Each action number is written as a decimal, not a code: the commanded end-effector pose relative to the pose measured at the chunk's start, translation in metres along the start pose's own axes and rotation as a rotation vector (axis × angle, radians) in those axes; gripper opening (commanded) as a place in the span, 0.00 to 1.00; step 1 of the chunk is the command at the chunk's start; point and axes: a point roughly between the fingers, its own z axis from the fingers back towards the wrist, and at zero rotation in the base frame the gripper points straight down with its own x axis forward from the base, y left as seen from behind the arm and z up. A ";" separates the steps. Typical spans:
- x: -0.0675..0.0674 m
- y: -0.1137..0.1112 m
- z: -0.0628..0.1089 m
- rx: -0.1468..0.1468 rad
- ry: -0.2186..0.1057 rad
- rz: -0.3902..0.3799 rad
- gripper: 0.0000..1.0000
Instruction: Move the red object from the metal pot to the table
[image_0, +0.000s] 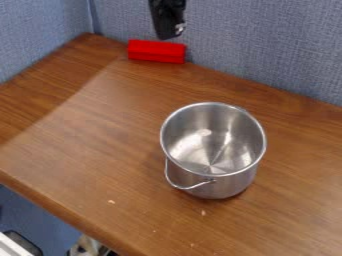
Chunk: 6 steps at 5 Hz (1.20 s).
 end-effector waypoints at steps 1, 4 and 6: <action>-0.010 -0.039 0.017 -0.015 -0.057 -0.049 0.00; -0.024 -0.127 0.022 -0.065 -0.120 -0.086 0.00; -0.024 -0.141 -0.001 -0.087 -0.144 -0.088 0.00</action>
